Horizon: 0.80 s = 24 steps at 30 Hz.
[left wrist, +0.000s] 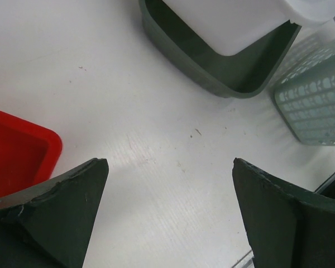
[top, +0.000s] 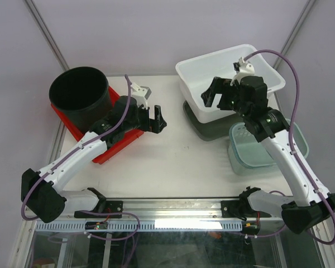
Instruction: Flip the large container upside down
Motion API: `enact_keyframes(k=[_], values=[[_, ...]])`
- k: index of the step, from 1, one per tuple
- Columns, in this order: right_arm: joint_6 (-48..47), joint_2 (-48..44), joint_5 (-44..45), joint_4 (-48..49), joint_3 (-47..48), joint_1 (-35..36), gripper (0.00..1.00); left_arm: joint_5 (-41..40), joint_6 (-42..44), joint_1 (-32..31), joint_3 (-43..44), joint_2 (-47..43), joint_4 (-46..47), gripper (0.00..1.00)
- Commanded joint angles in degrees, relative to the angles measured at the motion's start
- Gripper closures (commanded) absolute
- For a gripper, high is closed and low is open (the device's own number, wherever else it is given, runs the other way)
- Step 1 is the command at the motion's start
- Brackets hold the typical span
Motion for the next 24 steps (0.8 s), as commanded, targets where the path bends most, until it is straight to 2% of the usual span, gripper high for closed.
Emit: enact_keyframes(k=[1,6,9,16,20,24], values=[[-0.2,-2.5,4.9,-14.1,3.2,0.9,0.01,-0.7,-0.8,-2.1,3.3,3.3,0.9,0.01],[2.5,-9.5,17.1,-26.8,3.0,0.9,0.01,2.0,-1.6,-2.7,7.4,8.5,0.9,0.01],[5.0,-13.8,18.7,-30.7,1.6,0.9,0.01,2.8,-1.6,-3.0,9.1,10.6,1.3,0.01],[9.4,-15.0,7.8,-31.4,-6.7,0.9,0.02,3.1,-1.9,-2.9,10.8,13.6,3.5,0.01],[11.7,-14.2,12.7,-31.8,-9.0,0.8,0.01,4.0,-2.2,-3.0,11.6,14.8,3.8,0.01],[10.1,-13.4,19.6,-30.1,-10.5,-0.6,0.01,5.1,-2.9,-3.0,10.9,15.2,5.1,0.01]])
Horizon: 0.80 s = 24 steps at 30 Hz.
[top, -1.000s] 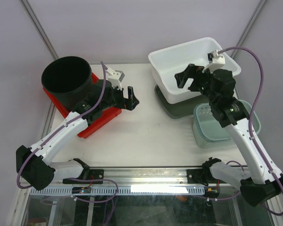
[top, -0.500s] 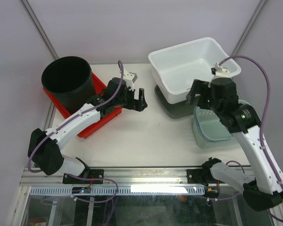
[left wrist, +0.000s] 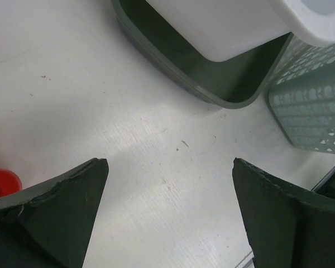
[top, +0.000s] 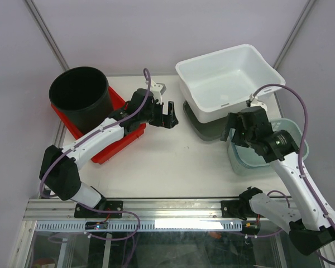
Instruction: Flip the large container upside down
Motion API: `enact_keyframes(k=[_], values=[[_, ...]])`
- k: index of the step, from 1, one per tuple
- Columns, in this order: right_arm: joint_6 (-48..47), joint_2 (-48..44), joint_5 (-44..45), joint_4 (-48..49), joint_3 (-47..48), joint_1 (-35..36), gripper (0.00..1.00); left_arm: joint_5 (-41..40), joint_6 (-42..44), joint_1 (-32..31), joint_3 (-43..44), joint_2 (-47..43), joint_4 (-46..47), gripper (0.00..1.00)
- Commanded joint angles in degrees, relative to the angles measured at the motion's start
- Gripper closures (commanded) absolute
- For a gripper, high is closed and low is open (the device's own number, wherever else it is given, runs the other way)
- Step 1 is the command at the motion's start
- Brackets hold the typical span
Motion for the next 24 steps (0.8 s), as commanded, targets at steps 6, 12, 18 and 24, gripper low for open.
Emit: enact_keyframes(k=[6,12,18,24], values=[[-3.7,6.7,13.7,-2.1,6.5,-13.1,0.01,3.3,-1.2,-0.7,2.8,0.6,4.7,0.01],[-9.5,7.4,20.2,-1.4,17.3,-24.4,0.01,1.8,-0.1,-0.6,2.5,-0.8,4.8,0.01],[-11.3,9.0,6.8,-0.8,19.7,-27.1,0.01,1.6,0.9,-0.6,2.1,-1.1,4.7,0.01],[-14.0,8.1,-2.9,-2.0,20.1,-27.1,0.01,-0.2,2.0,-0.6,2.8,-1.8,3.4,0.01]])
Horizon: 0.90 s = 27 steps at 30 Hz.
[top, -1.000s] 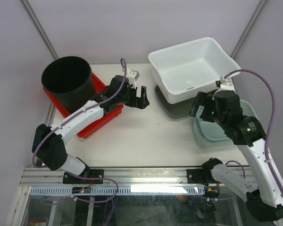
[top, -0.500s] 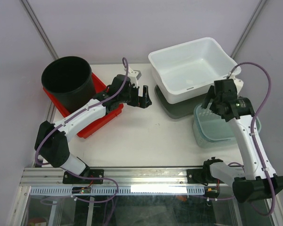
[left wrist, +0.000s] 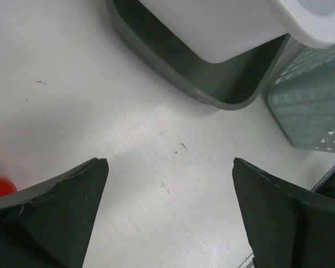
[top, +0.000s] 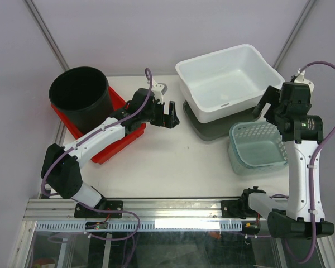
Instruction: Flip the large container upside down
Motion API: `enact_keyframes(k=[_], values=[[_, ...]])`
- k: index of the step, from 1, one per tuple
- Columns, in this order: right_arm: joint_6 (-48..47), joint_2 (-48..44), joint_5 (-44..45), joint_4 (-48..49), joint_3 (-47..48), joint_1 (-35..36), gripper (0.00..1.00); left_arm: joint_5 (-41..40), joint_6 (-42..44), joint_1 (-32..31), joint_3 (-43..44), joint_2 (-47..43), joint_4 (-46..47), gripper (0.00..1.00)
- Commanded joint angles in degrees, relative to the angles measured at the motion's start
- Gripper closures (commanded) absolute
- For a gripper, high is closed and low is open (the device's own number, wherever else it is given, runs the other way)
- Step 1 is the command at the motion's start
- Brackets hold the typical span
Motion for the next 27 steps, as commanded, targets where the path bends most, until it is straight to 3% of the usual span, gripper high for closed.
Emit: enact_keyframes(k=[1,6,8,14,27], values=[[-4.0,-0.5,-5.8,-0.2,1.5,-0.2,0.01,-1.4,1.8,-0.5,2.6,-3.2,1.9,0.01],[-4.1,1.1,-11.0,2.3,-0.6,-0.3,0.01,-0.9,1.2,-0.6,3.2,-2.8,1.9,0.01],[-3.1,3.9,-6.7,2.2,-1.4,-1.4,0.01,-0.5,1.1,-0.6,3.2,-2.6,1.8,0.01],[-1.1,8.2,-7.3,10.4,-7.3,-18.7,0.01,1.9,0.7,-0.5,3.5,-2.6,1.8,0.01],[-1.6,-2.5,-30.4,8.7,-6.8,-17.4,0.01,0.0,0.4,-0.6,2.8,-4.2,1.0,0.01]])
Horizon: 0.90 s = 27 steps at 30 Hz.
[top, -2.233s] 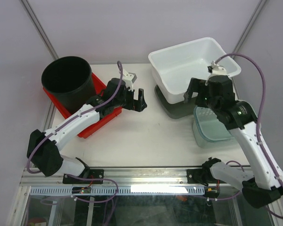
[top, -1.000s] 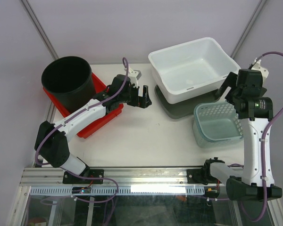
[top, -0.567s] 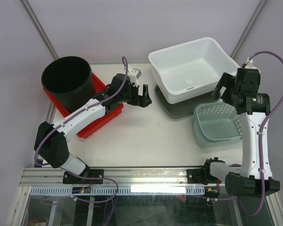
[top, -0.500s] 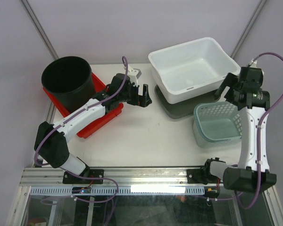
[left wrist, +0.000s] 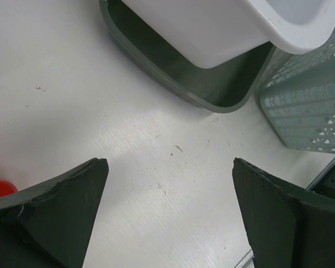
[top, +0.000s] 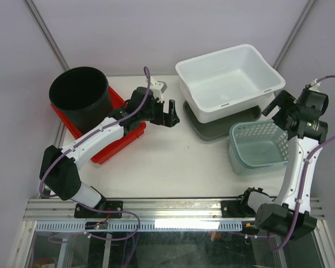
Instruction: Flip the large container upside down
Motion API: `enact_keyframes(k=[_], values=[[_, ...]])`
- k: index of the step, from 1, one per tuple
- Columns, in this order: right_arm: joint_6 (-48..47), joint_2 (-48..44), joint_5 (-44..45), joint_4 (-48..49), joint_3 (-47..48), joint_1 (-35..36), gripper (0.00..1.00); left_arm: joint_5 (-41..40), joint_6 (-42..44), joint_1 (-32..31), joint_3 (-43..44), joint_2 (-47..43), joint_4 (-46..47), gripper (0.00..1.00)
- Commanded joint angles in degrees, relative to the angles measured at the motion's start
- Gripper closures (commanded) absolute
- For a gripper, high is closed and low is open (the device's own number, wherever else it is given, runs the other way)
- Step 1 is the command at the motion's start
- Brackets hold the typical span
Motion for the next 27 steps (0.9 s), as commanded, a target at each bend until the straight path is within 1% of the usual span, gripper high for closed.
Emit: enact_keyframes(k=[1,3,4,6,11,13,15,16,18,24,27], values=[[-0.8,-6.7,-13.9,1.2,1.8,2.0,0.01,-1.3,0.1,-0.6,1.9,-3.8,1.1,0.01],[0.7,-9.9,-19.0,3.2,-1.1,5.4,0.02,-3.0,-0.6,-0.5,1.7,-4.0,0.8,0.01],[1.4,-11.3,-19.3,3.8,-2.3,8.1,0.02,-3.5,-1.1,-0.3,1.6,-4.0,0.6,0.01],[2.7,-13.0,-16.8,4.1,-5.3,14.7,0.02,-4.5,-2.6,0.7,1.0,-6.4,0.3,0.01],[4.9,-11.4,-5.8,1.9,-10.0,32.5,0.07,-4.3,-4.8,2.7,-0.5,-7.3,0.4,0.01],[6.3,-8.8,4.2,-1.0,-10.2,39.3,0.07,-4.5,-5.0,2.8,-0.6,-6.9,0.4,0.01],[8.2,-6.9,10.8,-3.3,-10.5,44.2,0.07,-5.0,-5.8,2.8,-0.9,-6.7,0.4,0.01],[9.0,-6.4,12.9,-3.8,-10.5,45.5,0.07,-5.2,-6.1,2.9,-1.1,-6.8,0.6,0.01],[9.4,-6.6,14.1,-3.2,-10.9,46.8,0.08,-4.9,-6.6,2.9,-1.7,-6.8,1.3,0.01],[9.7,-7.9,14.0,-4.2,-9.1,46.9,0.11,-2.6,-7.1,2.8,-2.4,-5.9,2.7,0.01],[10.0,-10.2,14.0,-4.7,-7.6,47.0,0.12,-2.5,-7.0,2.8,-2.2,-5.4,2.9,0.01]])
